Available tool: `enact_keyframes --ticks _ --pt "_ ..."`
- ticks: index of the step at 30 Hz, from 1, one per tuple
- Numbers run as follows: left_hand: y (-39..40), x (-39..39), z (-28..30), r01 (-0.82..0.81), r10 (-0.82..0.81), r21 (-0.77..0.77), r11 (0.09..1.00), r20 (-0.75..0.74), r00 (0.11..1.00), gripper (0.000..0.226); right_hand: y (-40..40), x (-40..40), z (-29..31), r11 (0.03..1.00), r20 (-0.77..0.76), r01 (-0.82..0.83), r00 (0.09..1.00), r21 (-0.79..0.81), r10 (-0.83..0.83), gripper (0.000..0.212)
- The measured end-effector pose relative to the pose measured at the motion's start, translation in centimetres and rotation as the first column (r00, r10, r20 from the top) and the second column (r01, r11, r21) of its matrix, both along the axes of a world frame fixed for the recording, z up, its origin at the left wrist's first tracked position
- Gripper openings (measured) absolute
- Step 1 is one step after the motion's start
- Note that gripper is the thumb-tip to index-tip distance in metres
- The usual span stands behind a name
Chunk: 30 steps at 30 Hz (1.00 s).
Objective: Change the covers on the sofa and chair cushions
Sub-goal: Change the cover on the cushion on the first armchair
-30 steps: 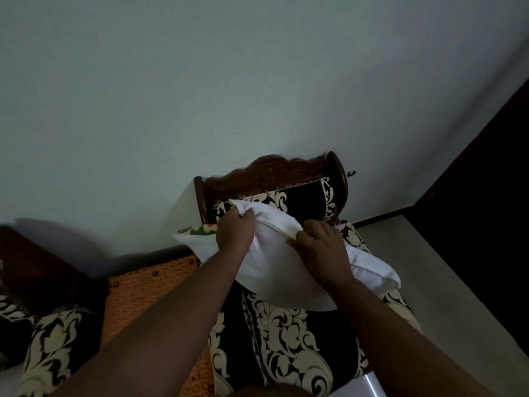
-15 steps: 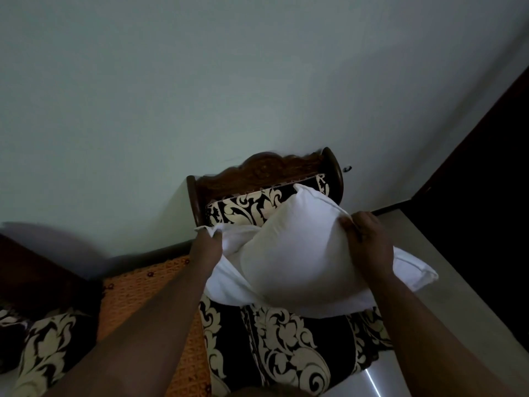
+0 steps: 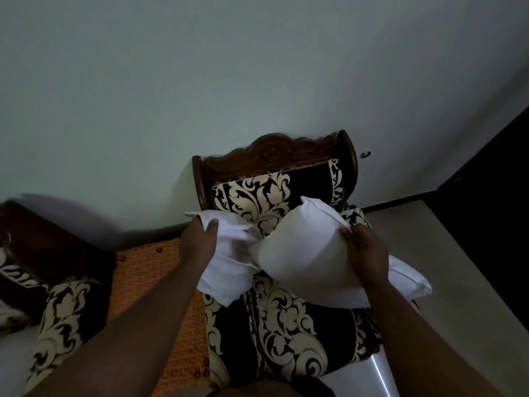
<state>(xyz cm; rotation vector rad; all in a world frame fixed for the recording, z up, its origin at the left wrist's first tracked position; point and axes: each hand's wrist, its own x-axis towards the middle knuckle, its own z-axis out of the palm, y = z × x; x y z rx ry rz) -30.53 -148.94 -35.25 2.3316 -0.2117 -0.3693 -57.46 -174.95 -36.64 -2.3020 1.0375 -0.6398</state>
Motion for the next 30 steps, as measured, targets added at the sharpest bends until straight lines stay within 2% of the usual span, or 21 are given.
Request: enact_keyframes --ticks 4,6,11,14,16,17,19,22,26,30 --pt "-0.3 -1.3 0.6 -0.036 0.036 0.0 0.999 0.016 0.999 0.057 -1.0 1.4 -2.7 0.998 -0.074 -0.044 0.996 0.047 0.048 0.033" --pt "-0.4 -2.4 1.0 -0.113 0.114 -0.013 0.993 0.051 0.992 0.056 -1.3 2.5 -3.8 0.997 -0.117 -0.016 0.993 0.069 0.024 0.035" --pt "-0.7 -5.9 2.6 -0.22 0.231 -0.084 0.972 0.147 0.962 0.041 -3.2 4.2 -7.4 0.972 -0.255 0.039 0.967 0.231 0.022 0.03" --pt "0.6 -7.7 3.2 -0.31 0.328 -0.119 0.943 0.184 0.927 0.041 -4.6 4.9 -10.1 0.965 -0.463 0.149 0.886 0.217 -0.033 0.04" --pt "1.8 -8.4 3.2 -0.324 0.347 -0.135 0.936 0.208 0.915 0.041 -4.6 5.2 -10.0 0.96 -0.539 0.216 0.838 0.175 -0.09 0.038" --pt "2.3 -8.6 3.2 -0.315 0.338 -0.14 0.939 0.195 0.921 0.039 -4.3 5.5 -10.0 0.939 -0.505 0.252 0.857 0.235 -0.103 0.036" --pt "3.1 -8.9 3.0 -0.268 0.289 -0.139 0.953 0.153 0.945 0.037 -3.2 6.0 -9.5 0.835 -0.3 0.248 0.948 0.491 -0.106 0.031" --pt "3.7 -9.0 2.9 -0.243 0.264 -0.174 0.954 0.107 0.959 0.041 0.2 8.0 -8.3 0.756 -0.094 0.05 0.995 0.653 0.015 0.033" --pt "5.0 -9.3 4.1 -0.292 0.333 -0.3 0.908 0.095 0.938 0.041 5.8 7.9 -8.7 0.614 0.002 -0.175 0.962 0.77 0.272 0.059" --pt "7.9 -11.5 5.7 -0.228 0.283 -0.364 0.903 0.105 0.953 0.035 11.6 4.7 -7.6 0.58 -0.017 -0.197 0.94 0.791 0.342 0.068"
